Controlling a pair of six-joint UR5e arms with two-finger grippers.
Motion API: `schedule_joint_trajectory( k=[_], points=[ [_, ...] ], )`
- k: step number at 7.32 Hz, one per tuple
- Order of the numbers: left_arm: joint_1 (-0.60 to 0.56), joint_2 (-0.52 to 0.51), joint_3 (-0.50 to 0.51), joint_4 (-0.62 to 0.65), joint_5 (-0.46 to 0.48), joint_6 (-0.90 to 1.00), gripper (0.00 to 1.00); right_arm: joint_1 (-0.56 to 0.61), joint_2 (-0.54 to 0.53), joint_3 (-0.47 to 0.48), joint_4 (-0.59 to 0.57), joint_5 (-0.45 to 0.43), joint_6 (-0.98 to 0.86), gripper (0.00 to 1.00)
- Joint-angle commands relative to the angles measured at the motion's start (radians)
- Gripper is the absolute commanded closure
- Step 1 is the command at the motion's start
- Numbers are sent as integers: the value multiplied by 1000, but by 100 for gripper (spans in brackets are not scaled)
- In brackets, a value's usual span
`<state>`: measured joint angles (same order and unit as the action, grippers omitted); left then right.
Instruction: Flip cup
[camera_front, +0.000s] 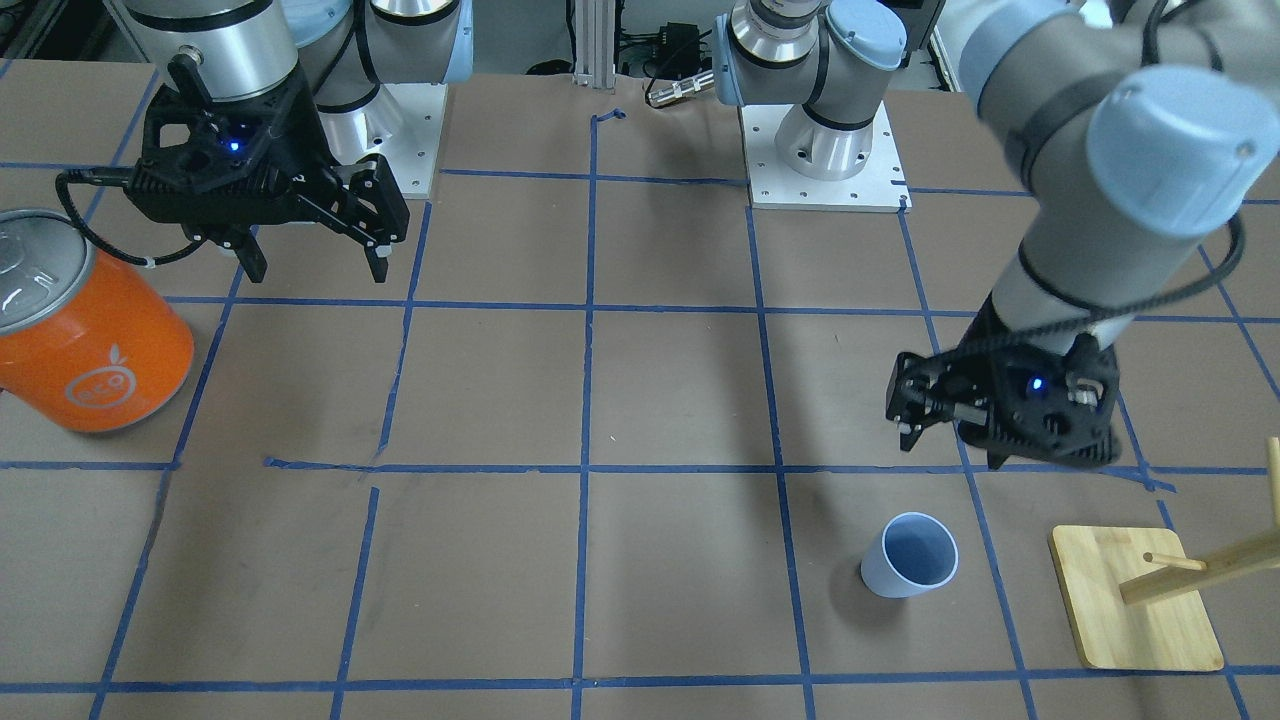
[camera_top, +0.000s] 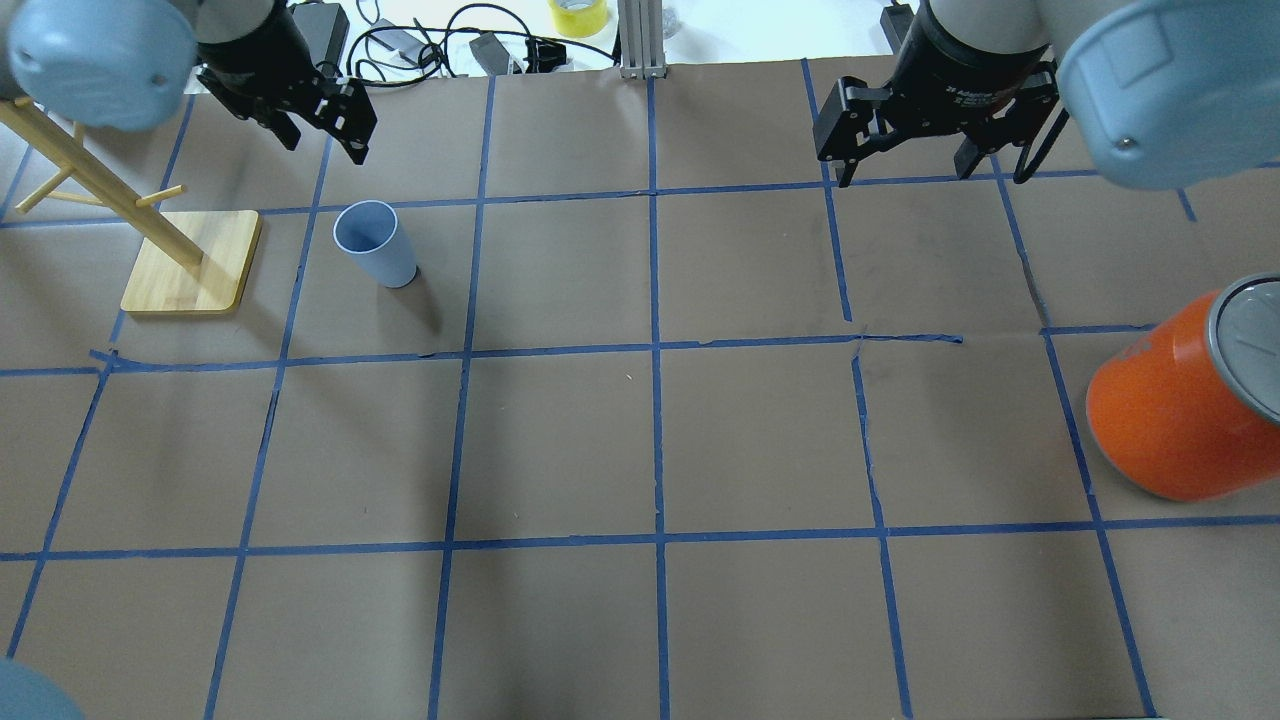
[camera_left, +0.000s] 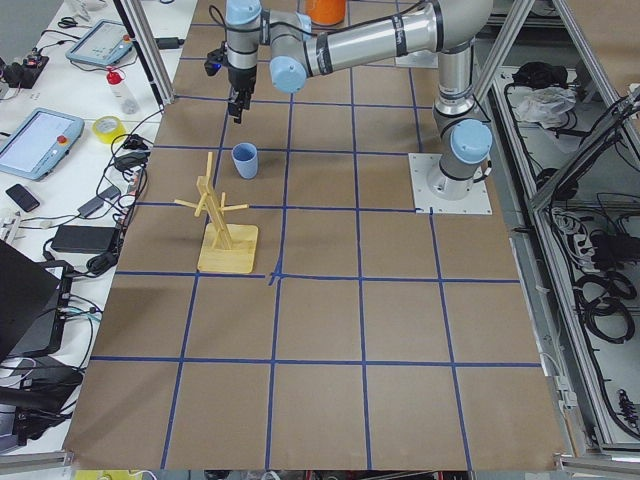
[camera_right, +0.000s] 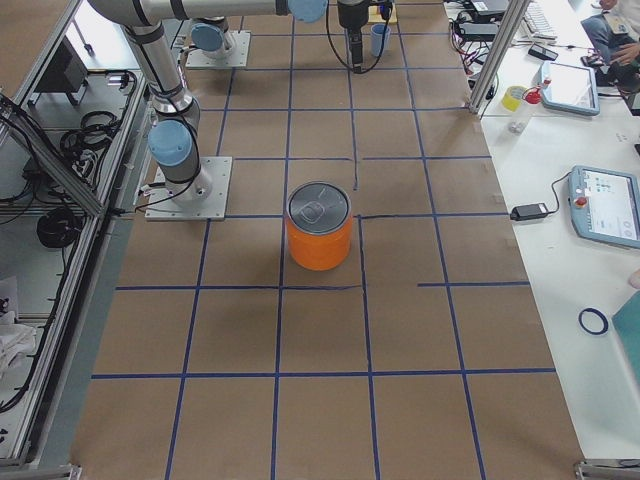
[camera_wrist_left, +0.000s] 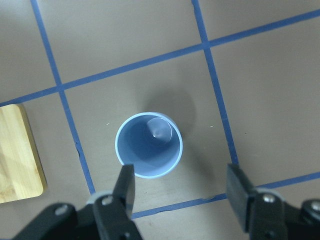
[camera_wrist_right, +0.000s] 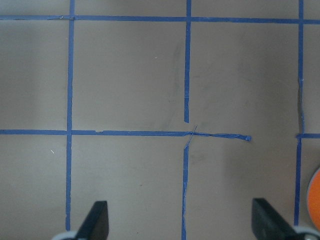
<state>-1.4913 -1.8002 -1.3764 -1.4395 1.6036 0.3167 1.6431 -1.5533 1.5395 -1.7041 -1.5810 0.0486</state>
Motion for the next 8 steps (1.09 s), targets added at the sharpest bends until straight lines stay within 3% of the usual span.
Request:
schedule_joint_trajectory(
  k=[1,3,4,8],
  points=[
    [-24,151,25,-224,-39,-150,13,1,-1,1,0,1,7,0],
    [-64,221,-97,-208,-62,-309,12,1,-1,1,0,7,7,0],
    [-67,232,-128,-96,-54,-329,5,1,-1,-7,-9,16,13,0],
    [-61,220,-142,-50,-64,-445,0,1,-1,-7,-11,12,14,0]
  ],
)
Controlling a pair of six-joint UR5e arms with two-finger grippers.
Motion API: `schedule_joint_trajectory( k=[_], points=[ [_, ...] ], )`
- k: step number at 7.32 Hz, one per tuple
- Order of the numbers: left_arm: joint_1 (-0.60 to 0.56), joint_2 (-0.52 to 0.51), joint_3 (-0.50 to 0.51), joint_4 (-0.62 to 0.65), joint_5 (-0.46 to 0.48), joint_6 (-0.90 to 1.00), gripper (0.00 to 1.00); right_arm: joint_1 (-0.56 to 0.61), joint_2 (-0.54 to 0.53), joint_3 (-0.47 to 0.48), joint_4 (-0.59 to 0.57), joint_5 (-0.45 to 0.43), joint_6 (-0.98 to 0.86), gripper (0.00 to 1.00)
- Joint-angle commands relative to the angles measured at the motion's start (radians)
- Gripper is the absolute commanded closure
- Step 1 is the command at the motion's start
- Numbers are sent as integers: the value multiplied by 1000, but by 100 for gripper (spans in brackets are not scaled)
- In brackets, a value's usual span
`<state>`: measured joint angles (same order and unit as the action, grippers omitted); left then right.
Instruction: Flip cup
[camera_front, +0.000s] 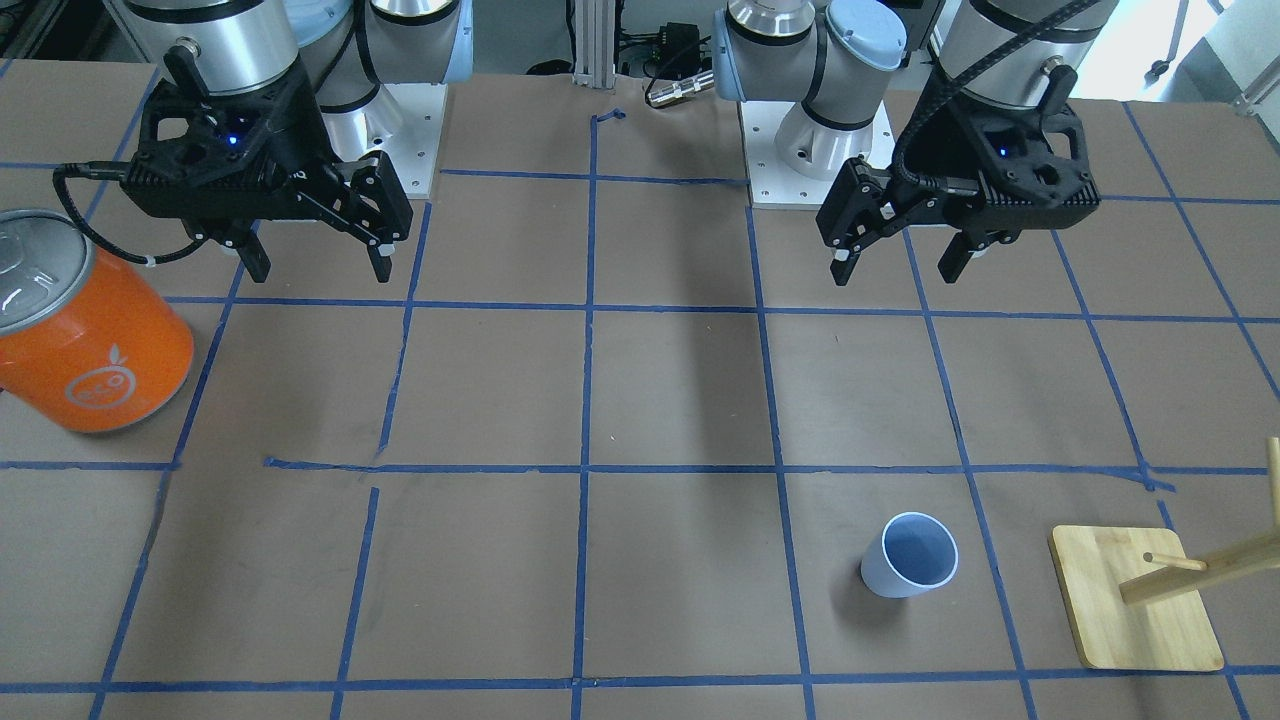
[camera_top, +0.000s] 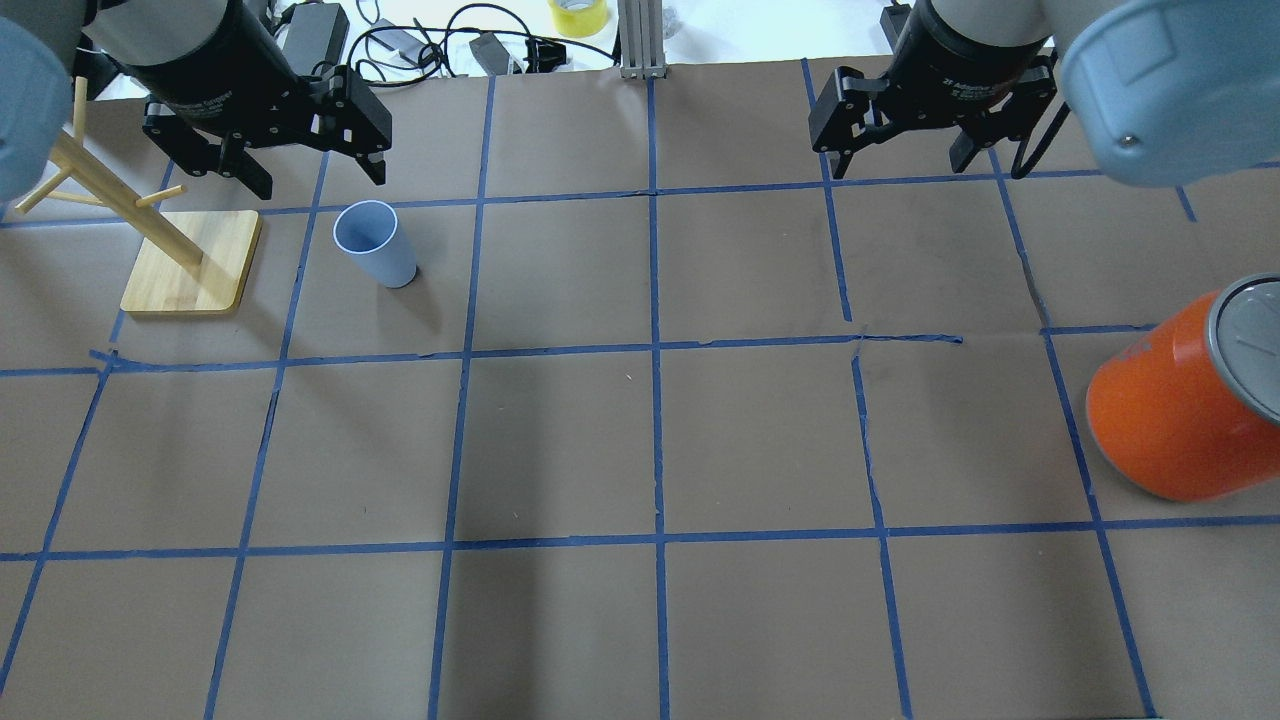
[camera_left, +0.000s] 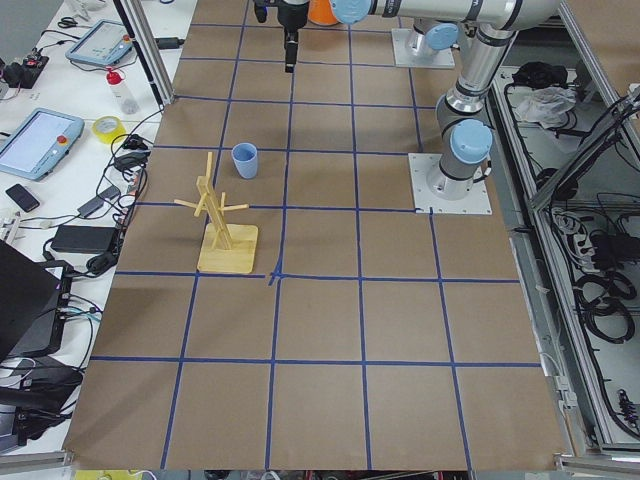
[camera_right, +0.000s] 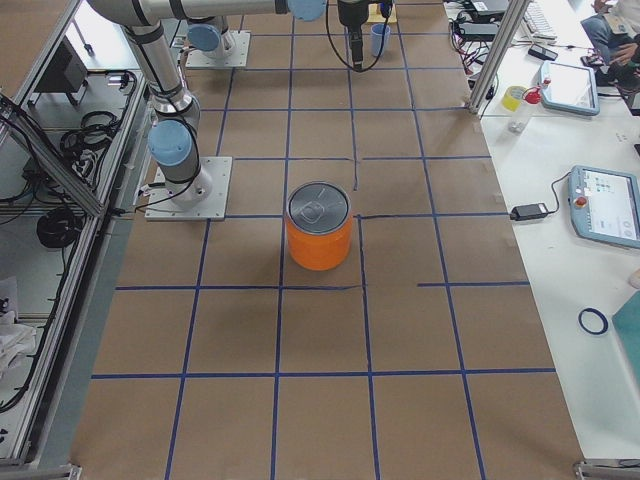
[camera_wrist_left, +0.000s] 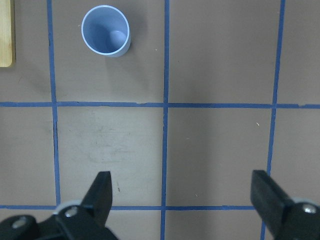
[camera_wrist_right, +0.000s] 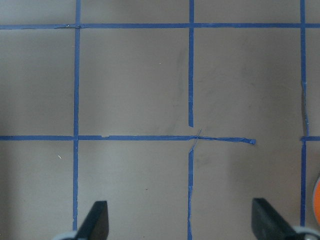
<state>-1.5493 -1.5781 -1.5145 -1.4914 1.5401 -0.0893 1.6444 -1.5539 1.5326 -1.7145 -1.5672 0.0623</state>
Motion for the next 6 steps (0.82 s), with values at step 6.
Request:
schedule_joint_trajectory(
  k=[6],
  points=[
    [-5,7,-6,-6,3,-26,0,2,0,3,1,1,-1,0]
  ],
)
